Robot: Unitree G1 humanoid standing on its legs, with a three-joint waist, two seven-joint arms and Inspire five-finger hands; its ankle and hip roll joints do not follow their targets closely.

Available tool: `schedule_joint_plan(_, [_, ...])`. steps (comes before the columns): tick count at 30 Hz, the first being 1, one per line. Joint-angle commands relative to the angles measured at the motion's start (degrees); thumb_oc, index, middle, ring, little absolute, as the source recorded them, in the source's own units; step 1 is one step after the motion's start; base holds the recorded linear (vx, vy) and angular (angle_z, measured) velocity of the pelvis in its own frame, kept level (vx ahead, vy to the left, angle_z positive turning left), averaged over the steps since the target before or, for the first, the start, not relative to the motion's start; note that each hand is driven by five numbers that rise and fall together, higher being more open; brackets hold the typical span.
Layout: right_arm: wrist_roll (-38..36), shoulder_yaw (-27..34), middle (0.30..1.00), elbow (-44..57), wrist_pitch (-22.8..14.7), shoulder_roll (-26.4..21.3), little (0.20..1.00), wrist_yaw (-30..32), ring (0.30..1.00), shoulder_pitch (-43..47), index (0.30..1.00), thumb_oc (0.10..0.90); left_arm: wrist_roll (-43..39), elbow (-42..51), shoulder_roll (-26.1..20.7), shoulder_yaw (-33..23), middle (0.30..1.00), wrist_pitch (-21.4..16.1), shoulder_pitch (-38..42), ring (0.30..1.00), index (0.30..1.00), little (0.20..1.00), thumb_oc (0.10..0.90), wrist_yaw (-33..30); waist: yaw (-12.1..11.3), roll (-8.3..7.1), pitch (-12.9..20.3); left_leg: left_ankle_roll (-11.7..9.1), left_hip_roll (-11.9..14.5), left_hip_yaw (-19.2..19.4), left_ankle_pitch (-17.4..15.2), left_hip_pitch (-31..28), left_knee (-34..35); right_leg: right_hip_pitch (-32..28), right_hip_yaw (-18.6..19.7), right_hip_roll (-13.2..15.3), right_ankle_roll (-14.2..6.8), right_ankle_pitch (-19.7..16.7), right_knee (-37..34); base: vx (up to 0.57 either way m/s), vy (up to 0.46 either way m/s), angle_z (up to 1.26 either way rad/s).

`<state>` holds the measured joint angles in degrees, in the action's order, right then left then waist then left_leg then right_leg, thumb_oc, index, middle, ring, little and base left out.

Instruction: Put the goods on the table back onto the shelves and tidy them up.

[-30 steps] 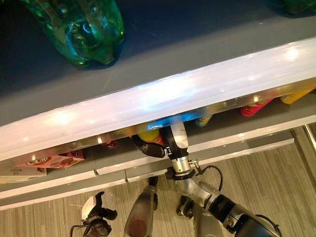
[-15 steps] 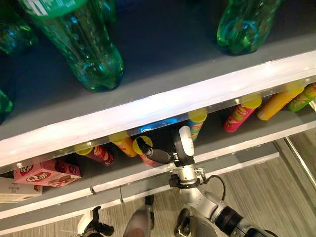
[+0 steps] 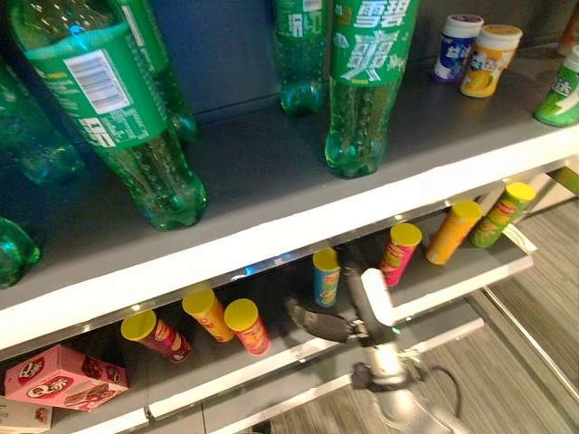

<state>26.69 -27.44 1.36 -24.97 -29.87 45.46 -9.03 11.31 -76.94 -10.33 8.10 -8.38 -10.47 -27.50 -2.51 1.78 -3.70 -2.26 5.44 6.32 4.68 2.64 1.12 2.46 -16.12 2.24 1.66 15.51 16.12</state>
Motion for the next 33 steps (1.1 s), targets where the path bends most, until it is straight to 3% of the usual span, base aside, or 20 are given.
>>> schedule_joint_plan(1, [7.66,7.39,0.9,10.06,0.08,-0.7,0.9,7.22,0.9,-1.02,0.9,0.8,-0.95,-3.57,-0.28,-2.63,0.9,-0.01,0.06,0.9,0.9,0.9,0.8,-0.75,1.09,-2.0,-0.27,-0.75,-0.03,2.15,-0.54,1.26,-0.38,-2.99,1.35,2.29,-5.6,-12.5,-13.83,0.07,-0.011,-0.33])
schedule_joint_plan(3, [8.94,9.49,0.9,9.99,1.12,-1.06,0.9,8.13,0.9,-2.73,0.9,0.8,-0.96,-3.66,0.19,-2.64,0.9,-0.08,0.0,0.9,0.9,0.9,0.8,-0.6,1.49,-1.92,0.05,-0.69,0.01,2.61,-0.45,0.93,-0.19,-2.81,1.8,2.21,-5.72,-12.92,-14.09,0.07,-0.001,-0.35])
schedule_joint_plan(4, [11.53,13.2,0.9,7.88,3.9,-1.73,0.9,10.06,0.9,-5.49,0.9,0.8,-0.83,-3.58,1.11,-2.57,0.9,-0.17,0.36,0.9,0.9,0.9,0.8,-0.22,2.89,-2.04,0.43,-0.61,0.07,3.46,-1.08,-0.04,0.0,-2.81,3.05,2.18,-6.01,-12.95,-14.04,0.08,-0.003,-0.36])
schedule_joint_plan(8, [12.89,18.76,0.9,1.07,7.3,-0.79,0.9,13.26,0.9,-7.9,0.9,0.8,-0.94,-3.28,1.78,-2.32,0.9,-0.38,1.64,0.9,0.9,0.9,0.8,0.58,5.02,-1.8,1.02,-0.32,0.09,5.43,-1.75,-1.23,0.21,-2.12,5.36,2.08,-6.28,-13.44,-13.71,0.07,0.021,-0.4])
schedule_joint_plan(11, [9.13,24.03,0.9,-15.25,11.26,4.14,0.9,16.51,0.9,-7.62,0.9,0.8,-0.93,-3.35,2.45,-1.7,0.9,-0.38,2.87,0.9,0.9,0.9,0.8,2.07,7.49,-1.39,1.76,0.05,-0.09,7.69,-3.03,-3.28,0.8,-1.82,7.85,2.1,-6.52,-13.51,-13.14,0.11,0.055,-0.48])
schedule_joint_plan(13, [1.66,27.48,0.9,-25.61,12.35,9.52,0.9,16.93,0.9,-5.86,0.9,0.8,-1.48,-3.02,2.97,-0.7,0.9,-0.55,3.6,0.9,0.9,0.9,0.8,2.53,8.31,-1.26,2.14,0.34,-0.38,8.8,-3.51,-3.91,1.17,-1.4,9.23,2.12,-6.72,-14.04,-13.02,0.07,0.067,-0.64])
schedule_joint_plan(14, [-9.46,30.96,0.9,-36.94,12.61,13.95,0.9,16.26,0.9,-3.59,0.9,0.8,-2.12,-2.71,3.04,0.47,0.9,-0.54,4.25,0.9,0.9,0.9,0.8,3.11,9.1,-0.97,2.32,0.67,-0.69,9.64,-4.36,-4.87,1.43,-1.37,10.3,2.26,-7.01,-14.07,-12.68,0.06,0.062,-0.58])
schedule_joint_plan(15, [-9.51,30.97,0.9,-37.06,12.55,13.94,0.9,16.26,0.9,-3.47,0.9,0.8,-2.13,-2.72,3.02,0.45,0.9,-0.53,4.32,0.9,0.9,0.9,0.8,3.12,9.01,-0.97,2.38,0.67,-0.66,9.73,-4.22,-4.7,1.45,-1.19,10.38,2.22,-6.97,-14.25,-12.76,0.07,0.07,-0.4])
schedule_joint_plan(17, [-21.19,33.43,0.9,-49.81,12.43,17.01,0.9,14.28,0.9,-0.43,0.9,0.8,-1.14,-2.28,2.81,2.97,0.9,-0.04,5.07,0.9,0.9,0.9,0.8,4.6,9.41,-0.7,2.62,0.98,-1.21,10.36,-5.19,-5.77,1.85,-1.66,11.15,2.52,-7.36,-14.18,-12.79,0.08,0.072,-0.21])
schedule_joint_plan(18, [-21.22,33.43,0.9,-49.89,12.38,17.01,0.9,14.27,0.9,-0.34,0.9,0.8,-1.14,-2.28,2.79,2.95,0.9,-0.04,5.12,0.9,0.9,0.9,0.8,4.61,9.35,-0.7,2.71,0.96,-1.18,10.42,-5.02,-5.57,1.87,-1.48,11.2,2.48,-7.31,-14.38,-12.9,0.08,0.071,-0.13])
schedule_joint_plan(20, [-31.74,35.95,0.9,-60.19,10.74,18.99,0.9,11.68,0.9,1.61,0.9,0.8,-0.63,-1.86,2.31,4.61,0.9,0.47,5.26,0.9,0.9,0.9,0.8,5.33,9.02,-0.62,3.06,1.05,-1.76,9.68,-5.48,-6.29,2.34,-2.57,10.57,3.0,-7.56,-14.31,-13.24,0.07,0.064,-0.02])
schedule_joint_plan(28, [-40.26,33.68,0.9,-71.94,9.66,20.93,0.9,4.45,0.9,3.69,0.9,0.8,-3.8,-2.97,1.55,2.88,0.9,0.95,5.07,0.9,0.9,0.9,0.8,5.77,7.69,-0.98,3.45,1.14,-2.87,8.77,-5.79,-6.49,3.11,-3.41,9.84,3.79,-8.05,-15.38,-14.93,0.03,0.029,0.06])
schedule_joint_plan(33, [-34.33,27.34,0.9,-81.24,15.52,21.18,0.9,-2.04,0.9,3.59,0.9,0.8,-5.48,-4.97,1.09,-0.14,0.9,1.49,4.1,0.9,0.9,0.9,0.8,6.0,5.67,-1.93,3.24,0.91,-2.99,7.9,-5.54,-6.26,3.17,-4.15,8.71,4.1,-8.05,-15.67,-15.69,0.0,-0.006,0.03])
